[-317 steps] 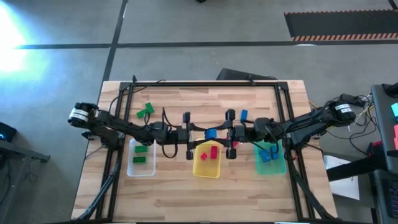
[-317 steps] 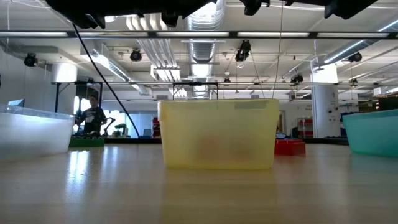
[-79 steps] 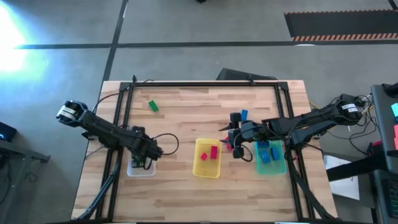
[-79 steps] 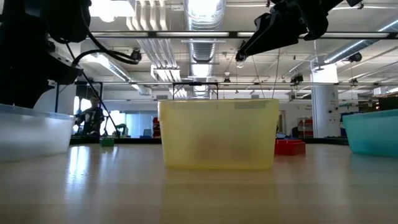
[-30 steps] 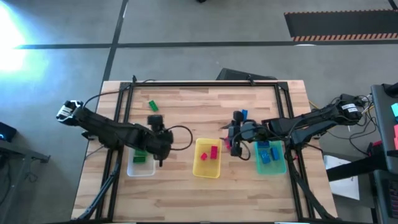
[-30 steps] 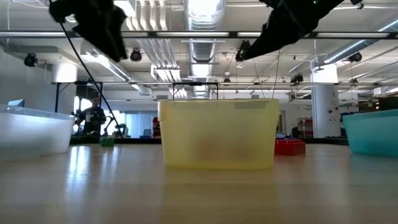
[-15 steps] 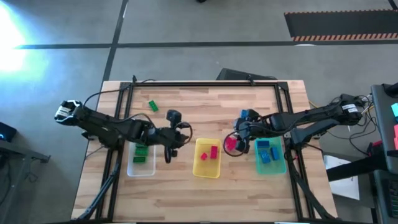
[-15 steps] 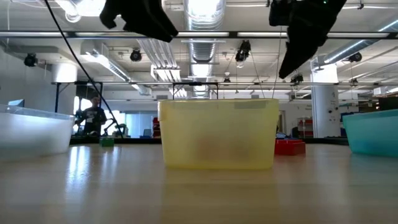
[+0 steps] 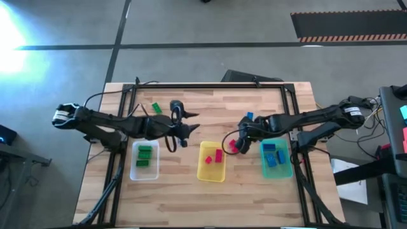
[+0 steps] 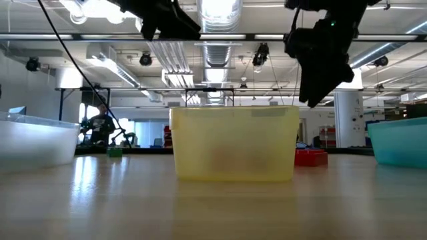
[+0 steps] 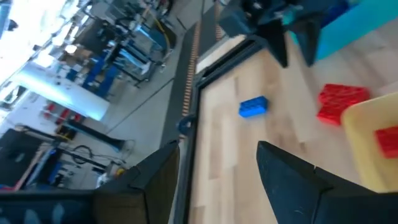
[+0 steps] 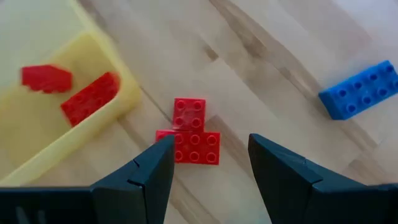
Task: Sort & place blocks by color
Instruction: Put the red game piece into the yellow bin
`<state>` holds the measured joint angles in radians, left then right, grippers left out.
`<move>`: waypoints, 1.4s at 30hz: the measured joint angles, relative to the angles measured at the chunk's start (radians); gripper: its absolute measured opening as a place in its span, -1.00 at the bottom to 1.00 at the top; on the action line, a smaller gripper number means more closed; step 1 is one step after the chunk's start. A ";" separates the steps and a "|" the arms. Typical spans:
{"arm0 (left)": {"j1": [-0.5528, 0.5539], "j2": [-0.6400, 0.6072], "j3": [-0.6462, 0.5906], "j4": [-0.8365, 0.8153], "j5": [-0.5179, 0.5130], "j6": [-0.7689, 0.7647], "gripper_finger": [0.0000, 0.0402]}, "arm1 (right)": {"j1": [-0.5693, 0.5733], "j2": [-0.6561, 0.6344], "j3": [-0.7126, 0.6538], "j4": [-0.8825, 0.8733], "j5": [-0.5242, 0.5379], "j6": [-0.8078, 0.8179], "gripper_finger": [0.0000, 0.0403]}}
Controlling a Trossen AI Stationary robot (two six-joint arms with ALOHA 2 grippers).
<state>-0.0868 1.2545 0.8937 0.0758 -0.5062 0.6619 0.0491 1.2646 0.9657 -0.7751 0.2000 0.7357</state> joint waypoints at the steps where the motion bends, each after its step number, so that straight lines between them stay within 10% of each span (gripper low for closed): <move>1: 0.008 -0.002 -0.005 0.014 -0.002 0.010 -0.01 | -0.008 0.013 0.000 0.002 -0.004 0.010 -0.04; 22: 0.048 -0.020 -0.035 0.081 -0.237 0.058 -0.01 | -0.030 0.290 0.043 0.078 -0.043 0.030 0.25; 42: 0.048 -0.030 -0.035 0.081 -0.240 0.052 -0.01 | -0.030 0.389 0.043 0.167 -0.041 -0.022 0.44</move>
<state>-0.0387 1.2247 0.8585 0.1568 -0.7464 0.7141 0.0189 1.6536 1.0084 -0.6084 0.1589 0.7132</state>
